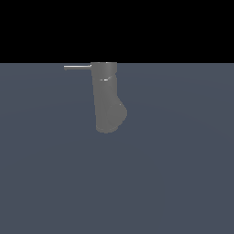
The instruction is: Turn on the faucet by rotating a designated handle.
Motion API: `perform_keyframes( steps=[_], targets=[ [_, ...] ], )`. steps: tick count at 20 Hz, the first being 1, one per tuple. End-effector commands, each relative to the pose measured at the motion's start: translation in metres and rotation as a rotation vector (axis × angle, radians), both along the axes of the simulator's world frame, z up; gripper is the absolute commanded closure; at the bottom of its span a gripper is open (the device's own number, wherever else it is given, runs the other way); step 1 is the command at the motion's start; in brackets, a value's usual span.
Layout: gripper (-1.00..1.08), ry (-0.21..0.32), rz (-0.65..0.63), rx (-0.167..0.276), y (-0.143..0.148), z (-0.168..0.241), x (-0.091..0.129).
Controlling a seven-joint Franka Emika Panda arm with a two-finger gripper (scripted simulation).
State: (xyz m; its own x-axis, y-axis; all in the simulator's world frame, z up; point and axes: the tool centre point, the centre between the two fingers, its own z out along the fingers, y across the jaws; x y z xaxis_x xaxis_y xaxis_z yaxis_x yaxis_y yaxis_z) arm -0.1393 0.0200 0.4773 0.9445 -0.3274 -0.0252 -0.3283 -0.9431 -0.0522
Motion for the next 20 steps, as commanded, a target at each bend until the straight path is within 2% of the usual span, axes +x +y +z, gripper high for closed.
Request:
perform_keyframes(
  steps=[1,10,20],
  targets=[
    [1.08,0.007,-0.058,0.012,0.006,-0.006,0.017],
    [1.08,0.036,-0.27,0.035,0.031,-0.034,0.074],
    [1.08,0.063,-0.509,0.031,0.063,-0.077,0.132]
  ],
)
